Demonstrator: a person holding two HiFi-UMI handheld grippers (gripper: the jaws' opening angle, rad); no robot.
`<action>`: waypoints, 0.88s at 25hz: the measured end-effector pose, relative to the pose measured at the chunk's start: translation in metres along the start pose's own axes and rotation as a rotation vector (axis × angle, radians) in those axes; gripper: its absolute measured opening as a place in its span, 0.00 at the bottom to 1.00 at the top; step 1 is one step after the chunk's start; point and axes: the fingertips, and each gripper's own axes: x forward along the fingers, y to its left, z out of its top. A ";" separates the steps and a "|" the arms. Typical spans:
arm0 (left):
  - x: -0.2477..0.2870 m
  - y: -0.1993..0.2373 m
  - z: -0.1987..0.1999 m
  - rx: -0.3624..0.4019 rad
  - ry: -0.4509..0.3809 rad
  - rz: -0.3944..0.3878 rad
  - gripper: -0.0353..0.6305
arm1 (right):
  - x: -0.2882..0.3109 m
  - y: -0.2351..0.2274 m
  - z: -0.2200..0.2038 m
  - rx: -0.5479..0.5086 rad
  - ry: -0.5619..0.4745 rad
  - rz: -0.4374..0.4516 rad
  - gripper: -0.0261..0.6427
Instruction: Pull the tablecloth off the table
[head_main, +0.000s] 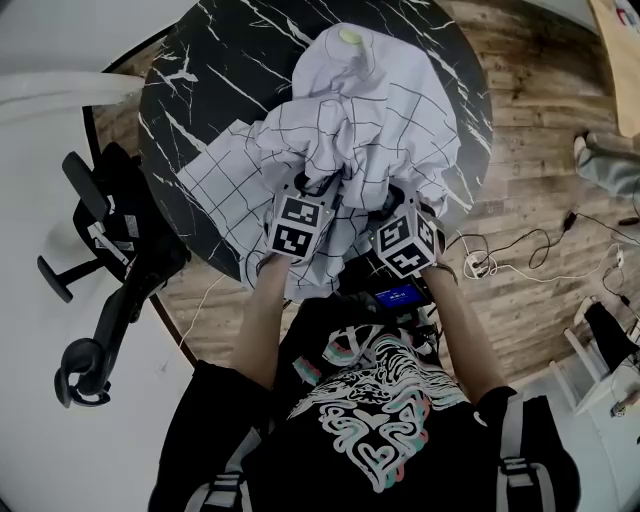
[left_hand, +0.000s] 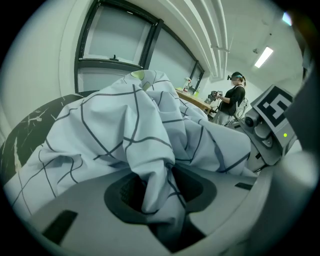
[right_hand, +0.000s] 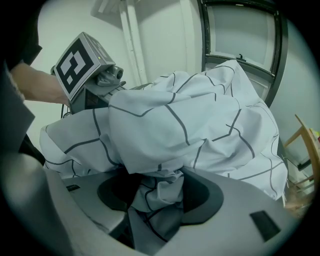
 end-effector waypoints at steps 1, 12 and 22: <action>0.000 -0.001 0.000 0.001 0.000 -0.002 0.29 | 0.000 0.000 0.000 -0.001 -0.003 -0.001 0.40; 0.001 -0.006 0.001 0.006 0.002 -0.015 0.29 | -0.001 0.000 0.001 -0.008 -0.027 -0.011 0.40; 0.004 -0.016 0.000 -0.013 0.003 -0.047 0.27 | -0.001 0.002 0.006 -0.038 -0.073 -0.003 0.38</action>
